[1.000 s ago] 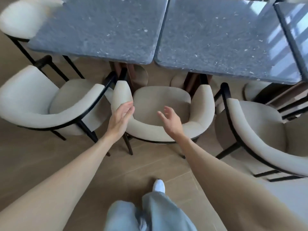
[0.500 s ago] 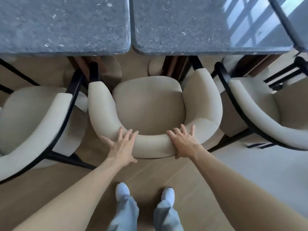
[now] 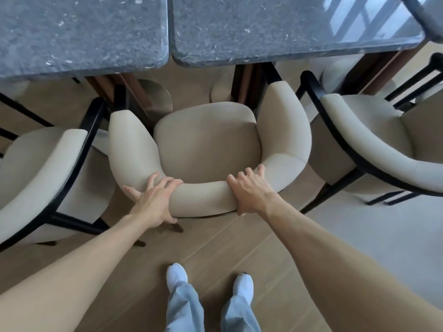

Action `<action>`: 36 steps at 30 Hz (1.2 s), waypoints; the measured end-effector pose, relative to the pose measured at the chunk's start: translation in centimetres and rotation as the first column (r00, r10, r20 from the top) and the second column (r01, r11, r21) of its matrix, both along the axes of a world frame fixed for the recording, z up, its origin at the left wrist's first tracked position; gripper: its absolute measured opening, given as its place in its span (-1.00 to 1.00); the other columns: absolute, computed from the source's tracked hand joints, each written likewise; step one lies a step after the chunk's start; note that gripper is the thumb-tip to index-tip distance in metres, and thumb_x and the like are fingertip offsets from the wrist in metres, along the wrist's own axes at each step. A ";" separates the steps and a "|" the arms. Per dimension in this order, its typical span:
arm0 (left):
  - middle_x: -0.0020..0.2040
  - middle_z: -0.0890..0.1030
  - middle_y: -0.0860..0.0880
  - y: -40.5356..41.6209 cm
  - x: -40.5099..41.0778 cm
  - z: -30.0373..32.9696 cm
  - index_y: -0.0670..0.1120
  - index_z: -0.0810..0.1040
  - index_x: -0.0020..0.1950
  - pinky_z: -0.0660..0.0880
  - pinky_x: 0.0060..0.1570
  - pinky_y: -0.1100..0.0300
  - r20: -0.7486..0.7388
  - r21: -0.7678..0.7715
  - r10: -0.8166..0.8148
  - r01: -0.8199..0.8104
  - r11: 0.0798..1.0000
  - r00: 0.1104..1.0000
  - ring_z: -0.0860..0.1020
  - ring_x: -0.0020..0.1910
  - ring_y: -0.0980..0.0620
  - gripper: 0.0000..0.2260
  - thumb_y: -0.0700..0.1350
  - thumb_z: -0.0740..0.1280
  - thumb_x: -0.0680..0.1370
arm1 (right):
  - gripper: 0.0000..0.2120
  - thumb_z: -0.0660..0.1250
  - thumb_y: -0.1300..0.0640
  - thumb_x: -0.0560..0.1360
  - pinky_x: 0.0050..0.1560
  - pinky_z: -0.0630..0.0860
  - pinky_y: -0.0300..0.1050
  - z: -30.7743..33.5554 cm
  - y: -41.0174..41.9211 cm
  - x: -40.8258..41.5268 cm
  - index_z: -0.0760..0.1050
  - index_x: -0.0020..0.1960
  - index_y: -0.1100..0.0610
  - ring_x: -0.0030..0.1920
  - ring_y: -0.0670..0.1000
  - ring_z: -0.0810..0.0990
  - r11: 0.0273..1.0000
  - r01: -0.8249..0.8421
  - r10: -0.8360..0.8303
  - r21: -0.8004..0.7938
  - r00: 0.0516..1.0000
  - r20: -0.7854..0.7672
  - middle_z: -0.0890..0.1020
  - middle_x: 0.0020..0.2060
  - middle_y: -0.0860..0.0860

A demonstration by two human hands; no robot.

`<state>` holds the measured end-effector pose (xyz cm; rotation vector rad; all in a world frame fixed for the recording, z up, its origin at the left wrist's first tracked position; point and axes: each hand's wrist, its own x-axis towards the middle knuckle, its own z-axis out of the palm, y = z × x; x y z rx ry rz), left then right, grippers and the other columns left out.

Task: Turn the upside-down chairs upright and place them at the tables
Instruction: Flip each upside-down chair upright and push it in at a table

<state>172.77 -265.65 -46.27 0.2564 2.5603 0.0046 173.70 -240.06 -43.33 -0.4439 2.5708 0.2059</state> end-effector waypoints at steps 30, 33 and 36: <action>0.45 0.48 0.01 3.1 1.7 8.6 0.05 0.42 0.49 0.28 0.33 0.12 0.273 0.744 0.533 -0.527 0.410 0.801 0.41 0.43 0.01 -0.47 0.30 0.14 0.62 | -0.35 0.20 -0.28 0.59 0.52 0.21 0.04 8.7 -0.8 2.3 0.29 0.55 0.06 0.52 0.04 0.31 0.474 0.575 -0.489 -0.667 0.802 0.344 0.38 0.51 0.03; 0.36 0.57 -0.02 3.3 1.4 13.0 -0.05 0.48 0.43 0.42 0.36 0.05 0.284 0.881 0.674 -0.463 0.097 0.682 0.53 0.33 0.04 -0.55 0.17 0.09 0.69 | -0.45 0.23 -0.18 0.62 0.42 0.31 -0.17 12.8 -3.6 1.3 0.37 0.51 0.08 0.41 -0.09 0.42 0.189 0.548 -0.500 -0.815 0.768 0.401 0.46 0.46 -0.02; 0.29 0.62 -0.09 1.7 1.8 17.5 -0.08 0.50 0.38 0.51 0.29 0.05 0.321 0.942 0.704 -0.289 -0.170 0.634 0.60 0.26 -0.01 -0.57 0.14 0.08 0.69 | -0.53 0.22 -0.11 0.65 0.36 0.36 -0.27 16.5 -6.3 1.0 0.42 0.48 0.10 0.34 -0.17 0.46 -0.015 0.444 -0.509 -0.896 0.768 0.389 0.52 0.41 -0.05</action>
